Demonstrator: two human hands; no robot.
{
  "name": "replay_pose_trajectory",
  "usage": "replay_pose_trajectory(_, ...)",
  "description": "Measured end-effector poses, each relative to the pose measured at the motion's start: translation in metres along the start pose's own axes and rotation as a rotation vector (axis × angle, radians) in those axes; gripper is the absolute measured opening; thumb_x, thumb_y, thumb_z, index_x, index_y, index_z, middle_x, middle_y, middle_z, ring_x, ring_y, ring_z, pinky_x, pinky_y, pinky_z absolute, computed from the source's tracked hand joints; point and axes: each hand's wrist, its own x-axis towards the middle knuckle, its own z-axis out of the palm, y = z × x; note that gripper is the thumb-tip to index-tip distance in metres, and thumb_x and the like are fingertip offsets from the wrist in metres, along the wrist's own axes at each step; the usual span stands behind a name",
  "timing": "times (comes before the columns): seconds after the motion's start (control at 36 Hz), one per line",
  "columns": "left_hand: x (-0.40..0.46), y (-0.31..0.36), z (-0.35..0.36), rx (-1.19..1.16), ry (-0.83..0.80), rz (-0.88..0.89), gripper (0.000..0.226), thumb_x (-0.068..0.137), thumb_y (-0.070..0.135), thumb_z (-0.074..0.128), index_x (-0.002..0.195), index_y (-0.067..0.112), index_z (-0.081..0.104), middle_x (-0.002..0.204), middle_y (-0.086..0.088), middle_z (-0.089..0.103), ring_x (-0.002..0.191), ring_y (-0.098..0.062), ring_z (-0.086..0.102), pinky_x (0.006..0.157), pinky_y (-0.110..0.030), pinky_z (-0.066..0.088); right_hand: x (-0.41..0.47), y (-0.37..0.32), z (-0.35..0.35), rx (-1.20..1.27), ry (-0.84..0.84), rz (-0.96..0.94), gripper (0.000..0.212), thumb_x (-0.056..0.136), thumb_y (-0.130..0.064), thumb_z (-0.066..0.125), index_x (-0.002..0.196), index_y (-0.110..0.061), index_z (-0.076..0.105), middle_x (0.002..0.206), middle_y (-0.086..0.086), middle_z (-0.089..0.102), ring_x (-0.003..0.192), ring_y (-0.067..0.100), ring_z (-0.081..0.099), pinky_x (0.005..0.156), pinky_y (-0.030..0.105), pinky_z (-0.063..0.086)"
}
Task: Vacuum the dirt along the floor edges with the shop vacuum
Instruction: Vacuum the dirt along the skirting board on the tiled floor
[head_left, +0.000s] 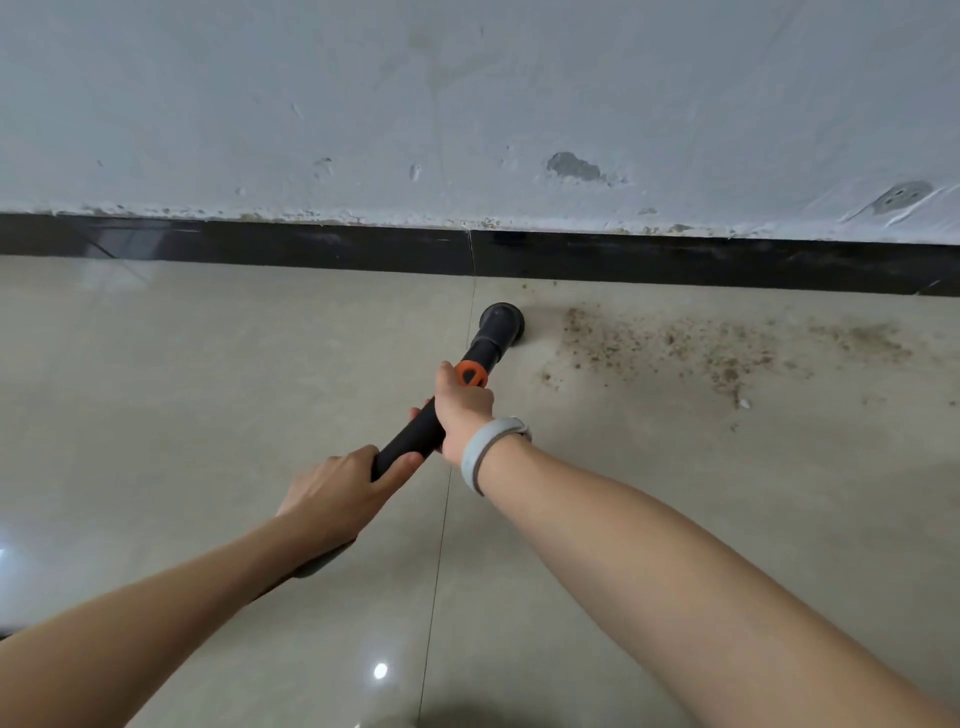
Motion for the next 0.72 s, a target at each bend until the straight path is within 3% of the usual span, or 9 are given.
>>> replay_pose_trajectory(0.11,-0.007,0.009,0.008,0.03,0.027,0.001,0.056,0.09,0.069,0.025,0.078,0.018,0.048,0.073,0.001,0.063,0.067,-0.02,0.06,0.061,-0.032,0.044,-0.001,0.003,-0.009,0.016,-0.011,0.015,0.05,0.094,-0.038,0.056,0.132,-0.009,0.04,0.107,0.012,0.057,0.063,0.019,0.059,0.069,0.033,0.059)
replay_pose_trajectory(0.25,-0.007,0.024,0.024,0.029,0.072,0.018,0.055,0.089,0.07,0.025,0.072,0.02,0.041,0.067,0.003,0.053,0.066,-0.021,0.053,0.057,-0.032,0.036,0.003,0.001,-0.025,-0.005,0.047,-0.023,0.044,0.095,-0.036,0.056,0.125,-0.006,0.045,0.079,0.009,0.055,0.062,0.021,0.059,0.07,0.035,0.057)
replay_pose_trajectory(0.31,-0.008,0.026,0.036,0.002,0.047,0.032,0.054,0.09,0.07,0.026,0.073,0.021,0.04,0.067,0.004,0.051,0.069,-0.023,0.053,0.061,-0.032,0.037,0.004,0.008,-0.032,-0.025,0.097,-0.042,0.044,0.094,-0.036,0.057,0.125,-0.006,0.046,0.078,0.009,0.055,0.063,0.022,0.059,0.064,0.034,0.057)
replay_pose_trajectory(0.44,-0.022,0.012,0.06,-0.122,0.027,0.034,0.056,0.088,0.072,0.026,0.076,0.02,0.044,0.069,0.002,0.057,0.071,-0.025,0.058,0.063,-0.032,0.043,0.003,0.032,-0.031,-0.129,0.194,-0.041,0.049,0.093,-0.038,0.056,0.129,-0.008,0.042,0.083,0.008,0.054,0.06,0.022,0.061,0.075,0.037,0.059)
replay_pose_trajectory(0.56,-0.029,-0.012,0.063,-0.225,0.04,-0.006,0.057,0.087,0.071,0.027,0.077,0.019,0.047,0.07,0.0,0.059,0.074,-0.027,0.061,0.066,-0.033,0.047,-0.003,0.042,-0.009,-0.205,0.18,-0.034,0.048,0.093,-0.035,0.054,0.131,-0.01,0.038,0.082,0.006,0.053,0.061,0.02,0.061,0.081,0.039,0.058)
replay_pose_trajectory(0.61,-0.028,-0.023,0.06,-0.266,0.047,-0.035,0.057,0.086,0.071,0.026,0.075,0.019,0.046,0.069,-0.001,0.059,0.075,-0.028,0.062,0.065,-0.034,0.047,-0.003,0.044,0.006,-0.226,0.161,-0.031,0.047,0.093,-0.033,0.054,0.13,-0.01,0.038,0.08,0.006,0.051,0.058,0.019,0.059,0.077,0.037,0.058)
replay_pose_trajectory(0.72,-0.014,-0.035,0.049,-0.276,0.077,-0.053,0.056,0.087,0.071,0.026,0.072,0.02,0.044,0.069,-0.001,0.057,0.074,-0.03,0.059,0.062,-0.034,0.041,0.002,0.036,0.034,-0.242,0.121,-0.038,0.05,0.093,-0.034,0.055,0.133,-0.01,0.038,0.086,0.009,0.053,0.054,0.021,0.057,0.055,0.029,0.054)
